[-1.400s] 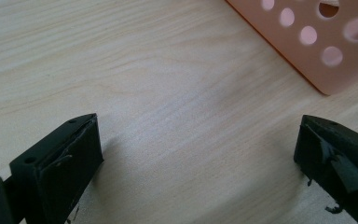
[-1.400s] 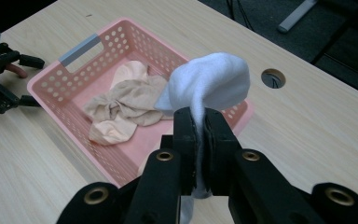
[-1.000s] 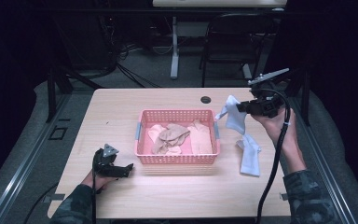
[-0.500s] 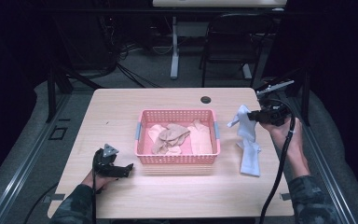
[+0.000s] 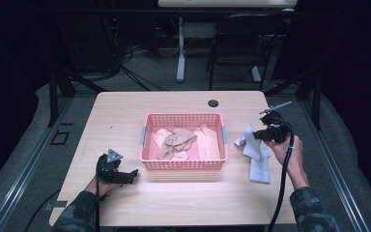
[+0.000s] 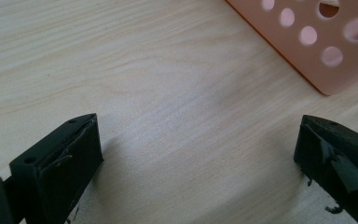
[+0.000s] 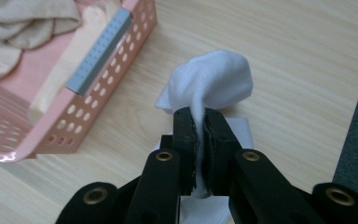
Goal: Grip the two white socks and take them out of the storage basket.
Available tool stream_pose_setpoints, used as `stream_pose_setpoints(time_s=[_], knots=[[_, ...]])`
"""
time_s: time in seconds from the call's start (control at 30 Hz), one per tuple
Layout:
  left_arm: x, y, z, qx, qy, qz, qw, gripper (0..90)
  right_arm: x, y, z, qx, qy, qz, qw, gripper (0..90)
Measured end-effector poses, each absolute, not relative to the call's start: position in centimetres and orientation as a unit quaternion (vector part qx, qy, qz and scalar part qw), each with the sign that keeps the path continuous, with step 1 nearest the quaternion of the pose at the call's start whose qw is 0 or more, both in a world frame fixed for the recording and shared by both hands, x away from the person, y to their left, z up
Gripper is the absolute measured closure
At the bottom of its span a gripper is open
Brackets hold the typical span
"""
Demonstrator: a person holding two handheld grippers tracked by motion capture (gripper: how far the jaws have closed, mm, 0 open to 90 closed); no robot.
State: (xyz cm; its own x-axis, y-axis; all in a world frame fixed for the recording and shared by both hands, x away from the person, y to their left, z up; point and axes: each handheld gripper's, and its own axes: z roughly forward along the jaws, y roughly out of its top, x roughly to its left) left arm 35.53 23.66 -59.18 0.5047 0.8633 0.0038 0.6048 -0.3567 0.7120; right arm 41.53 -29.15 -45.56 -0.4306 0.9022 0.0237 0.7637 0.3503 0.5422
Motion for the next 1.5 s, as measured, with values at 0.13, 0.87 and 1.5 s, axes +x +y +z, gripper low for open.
stream_pose_setpoints(time_s=[0.13,0.87,1.5], knots=[[35.5,23.7,-59.2,0.801,0.459,0.194,0.334,0.6,42.0,-29.1,-47.2,0.523,0.811,0.226,0.134,84.3],[35.5,23.6,-59.2,0.8,0.459,0.194,0.334,0.6,42.9,-31.8,-51.2,0.583,0.784,0.187,0.098,58.0],[35.5,23.6,-59.2,0.8,0.459,0.194,0.334,0.6,40.0,-29.8,-46.8,0.547,0.803,0.216,0.097,4.9]])
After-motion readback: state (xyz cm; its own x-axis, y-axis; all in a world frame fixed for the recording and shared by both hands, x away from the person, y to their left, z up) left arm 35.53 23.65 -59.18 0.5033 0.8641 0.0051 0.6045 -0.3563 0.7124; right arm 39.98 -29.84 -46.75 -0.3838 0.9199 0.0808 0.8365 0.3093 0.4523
